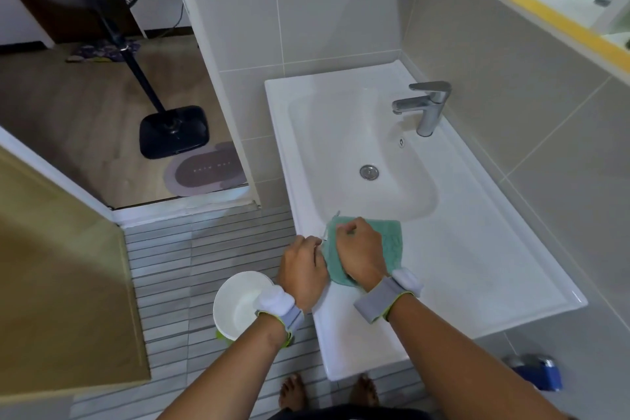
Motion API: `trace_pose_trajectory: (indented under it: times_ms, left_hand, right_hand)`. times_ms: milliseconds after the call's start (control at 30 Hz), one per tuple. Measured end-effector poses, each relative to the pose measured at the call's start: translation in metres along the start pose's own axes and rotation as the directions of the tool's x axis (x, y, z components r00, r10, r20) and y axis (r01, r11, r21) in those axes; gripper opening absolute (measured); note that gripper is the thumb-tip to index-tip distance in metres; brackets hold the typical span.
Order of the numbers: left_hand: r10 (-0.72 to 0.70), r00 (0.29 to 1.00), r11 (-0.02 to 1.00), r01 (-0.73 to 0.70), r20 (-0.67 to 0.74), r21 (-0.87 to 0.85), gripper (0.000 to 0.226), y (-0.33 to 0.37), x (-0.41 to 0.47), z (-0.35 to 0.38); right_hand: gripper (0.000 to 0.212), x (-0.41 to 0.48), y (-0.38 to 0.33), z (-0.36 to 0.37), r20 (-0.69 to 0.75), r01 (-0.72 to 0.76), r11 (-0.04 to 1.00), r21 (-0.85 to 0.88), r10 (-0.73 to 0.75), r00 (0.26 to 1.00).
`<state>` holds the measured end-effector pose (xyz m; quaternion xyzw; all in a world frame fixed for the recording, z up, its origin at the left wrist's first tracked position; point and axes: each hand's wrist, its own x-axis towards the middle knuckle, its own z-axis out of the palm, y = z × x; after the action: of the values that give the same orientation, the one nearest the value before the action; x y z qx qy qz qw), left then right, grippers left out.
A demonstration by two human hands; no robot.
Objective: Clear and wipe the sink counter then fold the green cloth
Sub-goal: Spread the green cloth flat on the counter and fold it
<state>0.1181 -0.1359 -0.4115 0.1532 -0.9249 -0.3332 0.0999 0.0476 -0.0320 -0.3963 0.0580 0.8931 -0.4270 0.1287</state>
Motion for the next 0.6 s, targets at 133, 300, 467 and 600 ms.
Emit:
trace_pose_trajectory:
  times_ms: [133, 300, 467, 600]
  left_hand:
    - [0.517, 0.854, 0.823, -0.515, 0.062, 0.238, 0.034, 0.009, -0.016, 0.018]
    - [0.346, 0.851, 0.757, -0.502, 0.395, 0.419, 0.052, -0.008, 0.002, 0.031]
    - [0.289, 0.838, 0.727, -0.507, 0.464, 0.463, 0.06, -0.017, 0.006, 0.022]
    - [0.338, 0.842, 0.72, -0.519, 0.421, 0.46, 0.058, -0.013, 0.006, 0.012]
  right_hand:
    - [0.043, -0.009, 0.034, -0.025, -0.199, 0.268, 0.915, -0.302, -0.336, 0.921]
    - [0.06, -0.007, 0.079, -0.024, 0.154, 0.369, 0.691, -0.621, -0.355, 0.922]
    - [0.069, -0.006, 0.096, -0.037, 0.251, 0.394, 0.672, -0.627, -0.305, 0.919]
    - [0.067, -0.01, 0.095, -0.049, 0.254, 0.396, 0.693, -0.603, -0.303, 0.918]
